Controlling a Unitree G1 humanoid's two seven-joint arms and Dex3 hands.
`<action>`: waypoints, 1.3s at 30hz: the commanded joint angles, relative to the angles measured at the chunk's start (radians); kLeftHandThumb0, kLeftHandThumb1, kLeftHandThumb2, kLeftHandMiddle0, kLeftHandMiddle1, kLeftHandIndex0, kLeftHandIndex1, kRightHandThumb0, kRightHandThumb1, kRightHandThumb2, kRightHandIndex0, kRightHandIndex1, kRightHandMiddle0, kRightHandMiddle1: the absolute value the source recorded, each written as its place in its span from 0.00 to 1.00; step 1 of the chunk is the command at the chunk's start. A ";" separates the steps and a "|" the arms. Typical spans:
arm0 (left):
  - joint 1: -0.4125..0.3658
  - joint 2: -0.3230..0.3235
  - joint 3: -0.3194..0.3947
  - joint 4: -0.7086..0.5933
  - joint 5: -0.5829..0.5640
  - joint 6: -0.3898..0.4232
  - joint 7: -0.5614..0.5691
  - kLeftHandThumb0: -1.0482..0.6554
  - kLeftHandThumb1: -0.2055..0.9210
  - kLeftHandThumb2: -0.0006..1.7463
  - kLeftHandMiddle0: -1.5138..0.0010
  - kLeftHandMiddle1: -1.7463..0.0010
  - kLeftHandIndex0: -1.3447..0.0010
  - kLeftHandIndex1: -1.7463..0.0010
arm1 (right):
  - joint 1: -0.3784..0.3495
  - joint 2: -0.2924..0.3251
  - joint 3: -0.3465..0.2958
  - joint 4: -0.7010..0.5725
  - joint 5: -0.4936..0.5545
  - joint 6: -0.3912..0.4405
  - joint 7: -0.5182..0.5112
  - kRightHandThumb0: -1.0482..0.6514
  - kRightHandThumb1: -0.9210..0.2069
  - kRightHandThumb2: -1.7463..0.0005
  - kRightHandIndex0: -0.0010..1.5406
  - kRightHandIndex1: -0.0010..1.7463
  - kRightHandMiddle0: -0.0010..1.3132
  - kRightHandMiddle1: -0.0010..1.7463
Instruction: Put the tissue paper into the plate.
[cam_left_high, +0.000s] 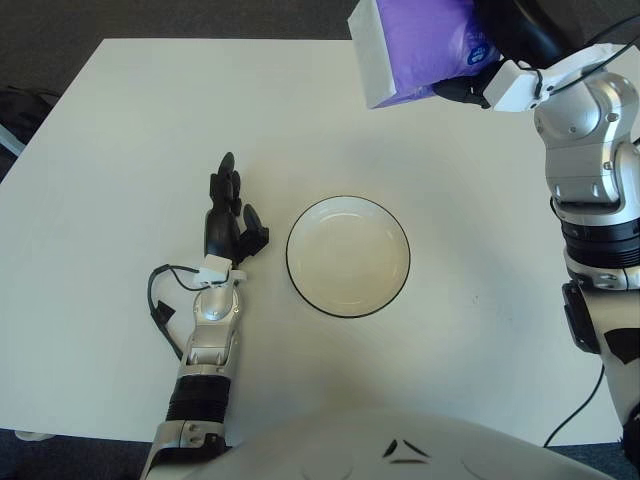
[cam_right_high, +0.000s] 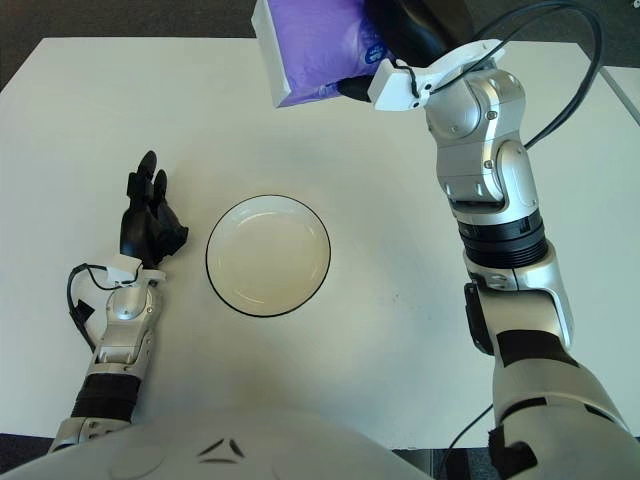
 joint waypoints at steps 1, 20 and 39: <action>0.061 -0.001 -0.003 0.094 0.008 0.047 -0.007 0.15 1.00 0.58 0.89 1.00 1.00 0.81 | -0.001 -0.001 -0.017 -0.003 0.003 0.013 0.011 0.33 0.59 0.21 0.78 1.00 0.50 1.00; 0.058 -0.008 -0.009 0.094 0.013 0.049 -0.001 0.15 1.00 0.59 0.89 1.00 1.00 0.82 | -0.003 -0.004 -0.019 0.013 0.007 0.005 0.007 0.33 0.59 0.21 0.78 1.00 0.50 1.00; 0.064 0.016 -0.014 0.119 0.078 0.045 0.040 0.12 1.00 0.61 0.94 1.00 1.00 0.93 | -0.001 -0.006 -0.022 0.011 0.008 0.004 0.008 0.33 0.59 0.21 0.78 1.00 0.49 1.00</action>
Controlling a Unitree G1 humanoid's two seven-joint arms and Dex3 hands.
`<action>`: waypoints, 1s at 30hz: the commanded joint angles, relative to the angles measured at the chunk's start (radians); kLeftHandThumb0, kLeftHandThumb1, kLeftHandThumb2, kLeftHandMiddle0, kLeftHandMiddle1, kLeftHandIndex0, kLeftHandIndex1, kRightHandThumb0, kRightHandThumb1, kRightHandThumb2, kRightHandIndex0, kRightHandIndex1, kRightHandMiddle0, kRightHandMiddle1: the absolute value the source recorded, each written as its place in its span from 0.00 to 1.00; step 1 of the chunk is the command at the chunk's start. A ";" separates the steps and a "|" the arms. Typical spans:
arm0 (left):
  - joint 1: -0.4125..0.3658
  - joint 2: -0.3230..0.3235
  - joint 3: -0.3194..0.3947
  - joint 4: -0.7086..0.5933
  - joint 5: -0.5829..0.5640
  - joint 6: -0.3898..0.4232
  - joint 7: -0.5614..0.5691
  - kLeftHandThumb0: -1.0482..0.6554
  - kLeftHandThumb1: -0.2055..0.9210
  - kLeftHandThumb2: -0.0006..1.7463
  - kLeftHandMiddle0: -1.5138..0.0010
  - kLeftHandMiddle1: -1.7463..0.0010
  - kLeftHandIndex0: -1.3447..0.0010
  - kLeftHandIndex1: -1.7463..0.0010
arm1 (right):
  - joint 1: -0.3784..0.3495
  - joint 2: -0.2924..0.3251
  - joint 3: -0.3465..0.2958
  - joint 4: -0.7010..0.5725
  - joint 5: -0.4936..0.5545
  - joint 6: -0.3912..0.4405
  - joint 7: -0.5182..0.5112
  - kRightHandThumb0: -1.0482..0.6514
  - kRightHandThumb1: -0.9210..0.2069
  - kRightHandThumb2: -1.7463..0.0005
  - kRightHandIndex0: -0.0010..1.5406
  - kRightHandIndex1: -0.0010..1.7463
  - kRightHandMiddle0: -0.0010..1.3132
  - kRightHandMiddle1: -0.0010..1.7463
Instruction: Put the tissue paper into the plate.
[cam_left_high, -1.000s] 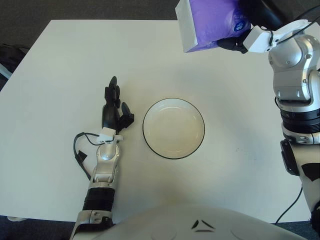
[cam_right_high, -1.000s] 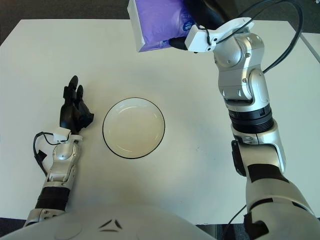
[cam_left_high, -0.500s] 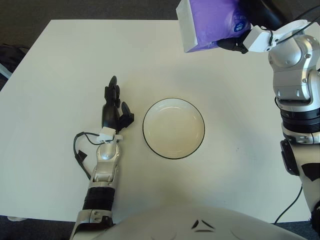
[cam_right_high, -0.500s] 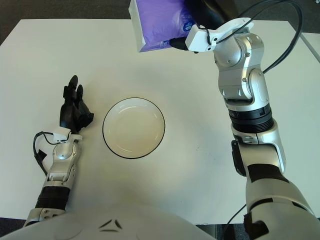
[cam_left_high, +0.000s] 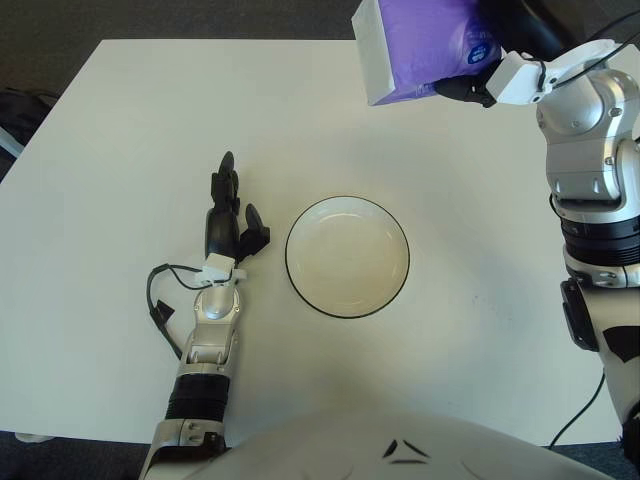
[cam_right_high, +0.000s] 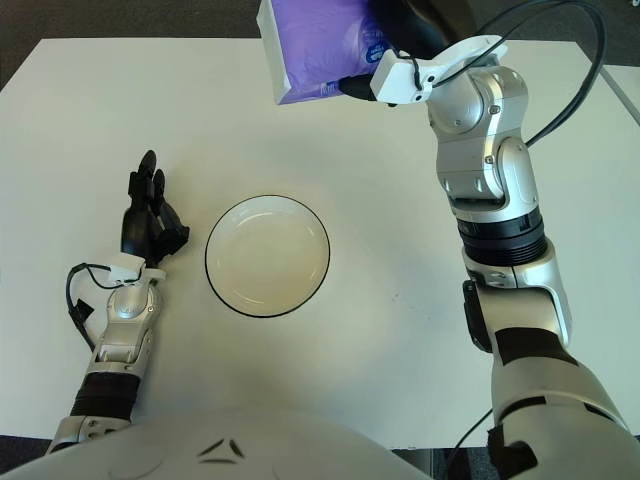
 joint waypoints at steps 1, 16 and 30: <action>0.071 0.007 -0.006 0.112 0.028 0.040 0.008 0.12 1.00 0.61 0.94 1.00 1.00 0.93 | -0.002 -0.006 -0.019 -0.006 0.007 -0.008 0.001 0.33 0.59 0.21 0.78 1.00 0.49 1.00; 0.059 0.025 -0.020 0.151 0.038 0.020 0.012 0.08 1.00 0.58 0.96 1.00 1.00 1.00 | -0.003 -0.004 -0.017 -0.008 0.005 -0.005 0.003 0.33 0.58 0.21 0.78 1.00 0.49 1.00; 0.068 0.011 -0.016 0.122 -0.017 0.031 -0.022 0.09 1.00 0.58 0.97 1.00 1.00 1.00 | 0.409 -0.084 0.221 -0.469 0.390 -0.226 0.244 0.35 0.49 0.29 0.70 1.00 0.43 1.00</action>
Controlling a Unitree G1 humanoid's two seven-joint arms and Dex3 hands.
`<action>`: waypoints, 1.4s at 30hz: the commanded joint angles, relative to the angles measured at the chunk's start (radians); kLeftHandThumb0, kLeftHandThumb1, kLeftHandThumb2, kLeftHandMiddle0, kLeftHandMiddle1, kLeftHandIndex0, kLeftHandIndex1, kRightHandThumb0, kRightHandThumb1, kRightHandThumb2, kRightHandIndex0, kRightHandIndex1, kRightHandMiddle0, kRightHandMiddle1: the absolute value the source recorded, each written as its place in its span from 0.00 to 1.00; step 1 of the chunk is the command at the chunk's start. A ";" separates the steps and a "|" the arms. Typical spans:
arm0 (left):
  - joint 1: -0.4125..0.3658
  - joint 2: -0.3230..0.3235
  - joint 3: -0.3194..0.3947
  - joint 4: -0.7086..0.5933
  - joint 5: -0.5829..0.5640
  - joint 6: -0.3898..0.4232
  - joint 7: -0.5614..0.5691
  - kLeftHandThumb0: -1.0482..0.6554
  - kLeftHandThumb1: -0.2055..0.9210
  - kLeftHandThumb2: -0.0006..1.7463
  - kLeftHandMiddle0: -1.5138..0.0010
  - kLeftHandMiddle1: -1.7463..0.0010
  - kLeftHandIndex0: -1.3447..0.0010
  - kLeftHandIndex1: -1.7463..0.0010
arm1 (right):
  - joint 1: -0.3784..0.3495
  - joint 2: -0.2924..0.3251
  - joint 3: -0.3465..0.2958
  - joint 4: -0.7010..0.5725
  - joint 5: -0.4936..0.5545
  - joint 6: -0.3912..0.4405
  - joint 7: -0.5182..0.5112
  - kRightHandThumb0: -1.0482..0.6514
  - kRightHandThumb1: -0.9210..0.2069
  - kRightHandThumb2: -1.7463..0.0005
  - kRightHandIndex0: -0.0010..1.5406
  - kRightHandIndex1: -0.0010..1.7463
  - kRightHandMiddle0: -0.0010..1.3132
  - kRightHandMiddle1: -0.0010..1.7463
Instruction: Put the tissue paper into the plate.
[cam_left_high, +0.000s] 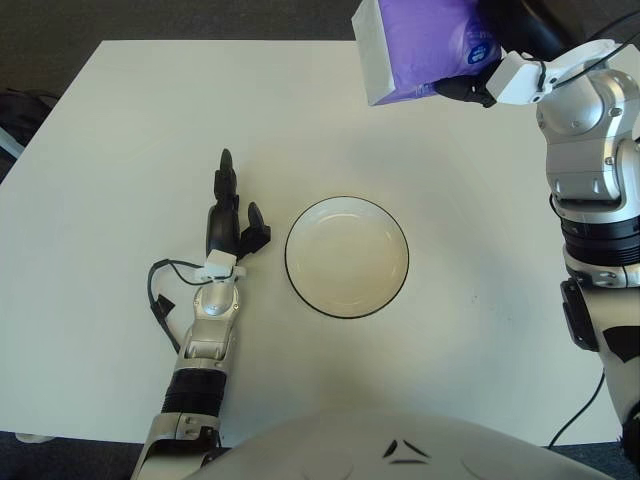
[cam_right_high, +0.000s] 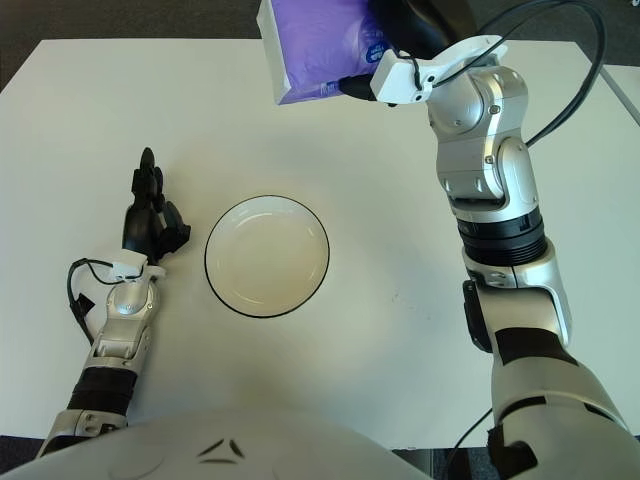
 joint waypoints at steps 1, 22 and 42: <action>0.094 -0.019 -0.005 0.101 -0.006 0.046 -0.010 0.09 1.00 0.58 0.97 1.00 1.00 1.00 | 0.398 -0.064 0.251 -0.463 0.363 -0.210 0.252 0.36 0.45 0.32 0.67 1.00 0.40 1.00; 0.074 -0.020 -0.004 0.099 -0.011 0.080 -0.035 0.09 1.00 0.57 0.95 0.99 1.00 1.00 | 0.415 -0.010 0.246 -0.502 0.290 -0.219 0.339 0.36 0.42 0.34 0.76 1.00 0.38 1.00; 0.054 -0.018 0.006 0.177 -0.030 0.008 -0.029 0.09 1.00 0.57 0.94 0.99 1.00 1.00 | 0.410 0.028 0.247 -0.475 0.317 -0.208 0.383 0.35 0.48 0.30 0.76 1.00 0.43 1.00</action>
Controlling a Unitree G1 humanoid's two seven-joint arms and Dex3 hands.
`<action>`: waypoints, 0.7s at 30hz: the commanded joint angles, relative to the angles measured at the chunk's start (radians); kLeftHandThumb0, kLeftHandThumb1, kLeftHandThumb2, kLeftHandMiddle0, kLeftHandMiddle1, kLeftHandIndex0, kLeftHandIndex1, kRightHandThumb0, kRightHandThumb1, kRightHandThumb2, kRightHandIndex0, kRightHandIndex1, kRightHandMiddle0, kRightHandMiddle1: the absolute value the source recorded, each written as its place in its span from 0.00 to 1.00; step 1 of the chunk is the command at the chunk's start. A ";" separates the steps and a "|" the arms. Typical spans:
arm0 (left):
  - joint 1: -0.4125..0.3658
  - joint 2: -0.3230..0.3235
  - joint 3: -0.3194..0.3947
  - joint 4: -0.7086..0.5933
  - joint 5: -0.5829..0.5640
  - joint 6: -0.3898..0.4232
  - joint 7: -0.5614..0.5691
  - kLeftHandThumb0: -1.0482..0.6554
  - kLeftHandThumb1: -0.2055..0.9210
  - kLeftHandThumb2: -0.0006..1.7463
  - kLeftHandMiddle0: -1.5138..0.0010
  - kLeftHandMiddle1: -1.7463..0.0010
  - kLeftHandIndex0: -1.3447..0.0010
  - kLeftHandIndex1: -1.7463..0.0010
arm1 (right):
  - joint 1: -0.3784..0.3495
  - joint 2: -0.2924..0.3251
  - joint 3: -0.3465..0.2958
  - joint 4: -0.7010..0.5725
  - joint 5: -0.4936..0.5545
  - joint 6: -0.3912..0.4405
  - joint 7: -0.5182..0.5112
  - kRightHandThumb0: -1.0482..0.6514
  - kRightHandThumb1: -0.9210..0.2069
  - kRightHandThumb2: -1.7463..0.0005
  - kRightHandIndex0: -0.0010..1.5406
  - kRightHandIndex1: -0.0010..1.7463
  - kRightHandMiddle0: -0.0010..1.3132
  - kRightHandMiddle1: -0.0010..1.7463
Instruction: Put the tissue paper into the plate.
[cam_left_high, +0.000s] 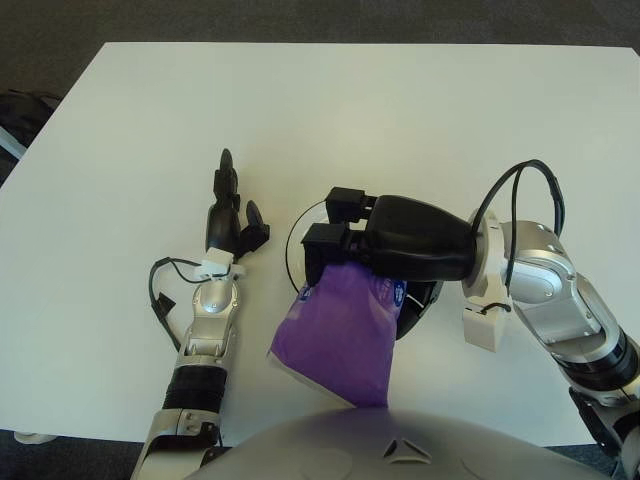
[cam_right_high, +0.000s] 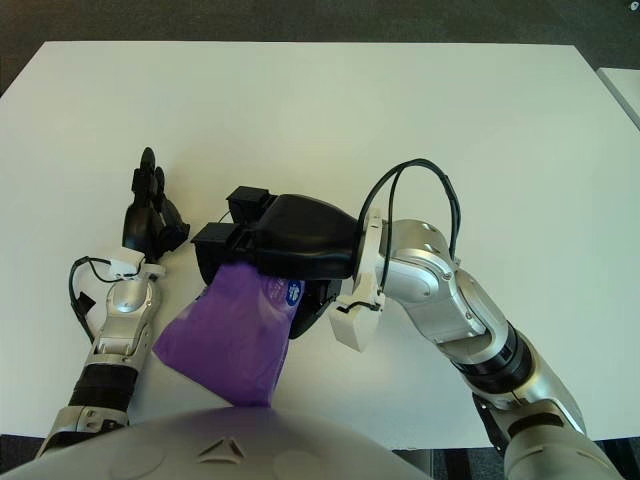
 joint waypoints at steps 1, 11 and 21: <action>0.069 -0.007 -0.001 0.138 0.008 0.012 0.000 0.09 1.00 0.57 0.94 0.99 1.00 1.00 | -0.002 0.016 -0.010 0.000 0.024 0.001 0.006 0.35 0.48 0.29 0.76 1.00 0.43 1.00; 0.076 -0.016 -0.008 0.129 0.013 -0.005 0.008 0.08 1.00 0.57 0.96 1.00 1.00 1.00 | -0.030 0.075 -0.027 0.097 -0.001 -0.028 -0.049 0.35 0.49 0.29 0.75 1.00 0.43 1.00; 0.091 -0.012 -0.025 0.094 0.047 0.044 0.029 0.07 1.00 0.57 0.96 1.00 1.00 1.00 | -0.025 0.161 -0.058 0.143 -0.008 0.040 -0.121 0.35 0.47 0.30 0.75 1.00 0.42 1.00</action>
